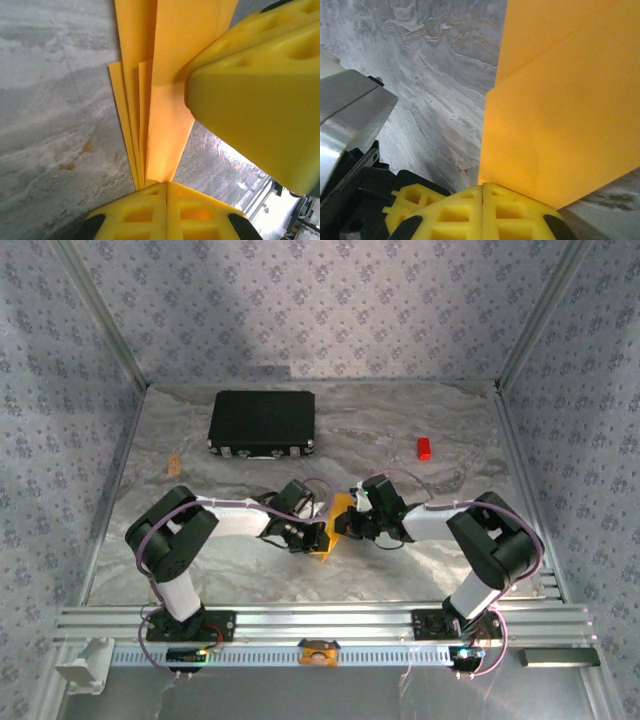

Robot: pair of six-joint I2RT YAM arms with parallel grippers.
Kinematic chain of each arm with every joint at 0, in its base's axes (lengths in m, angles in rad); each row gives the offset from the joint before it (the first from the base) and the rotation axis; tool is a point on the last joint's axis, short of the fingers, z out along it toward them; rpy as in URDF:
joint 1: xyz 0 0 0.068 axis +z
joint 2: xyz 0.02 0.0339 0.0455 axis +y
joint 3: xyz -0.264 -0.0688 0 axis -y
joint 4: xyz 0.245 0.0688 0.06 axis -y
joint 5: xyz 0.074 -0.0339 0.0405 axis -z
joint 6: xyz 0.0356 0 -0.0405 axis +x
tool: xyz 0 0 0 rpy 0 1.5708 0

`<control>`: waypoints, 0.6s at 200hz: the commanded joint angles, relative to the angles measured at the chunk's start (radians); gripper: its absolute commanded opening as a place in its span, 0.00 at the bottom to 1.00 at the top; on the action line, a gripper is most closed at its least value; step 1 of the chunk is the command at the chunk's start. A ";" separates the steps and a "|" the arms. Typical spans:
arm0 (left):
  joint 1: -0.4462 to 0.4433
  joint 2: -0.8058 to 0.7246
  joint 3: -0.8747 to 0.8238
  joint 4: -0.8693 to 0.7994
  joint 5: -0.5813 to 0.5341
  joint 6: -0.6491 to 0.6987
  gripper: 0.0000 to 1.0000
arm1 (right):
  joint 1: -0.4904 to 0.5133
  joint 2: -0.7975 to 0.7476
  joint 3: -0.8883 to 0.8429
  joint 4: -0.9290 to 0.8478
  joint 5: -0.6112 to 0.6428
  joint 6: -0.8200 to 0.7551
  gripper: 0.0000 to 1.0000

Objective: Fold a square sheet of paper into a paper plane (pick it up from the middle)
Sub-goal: Fold the wing for the fifth time at the center of the table.

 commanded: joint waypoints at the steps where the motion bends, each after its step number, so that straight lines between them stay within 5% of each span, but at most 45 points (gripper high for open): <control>1: 0.001 0.008 -0.022 -0.051 -0.041 -0.004 0.00 | 0.019 -0.007 -0.032 0.018 -0.020 0.014 0.06; 45: 0.003 0.006 -0.019 -0.058 -0.047 -0.003 0.00 | 0.036 0.027 -0.040 -0.040 0.032 0.009 0.06; 120: 0.004 0.003 -0.012 -0.077 -0.049 0.004 0.00 | -0.087 0.021 -0.005 -0.023 0.007 -0.035 0.08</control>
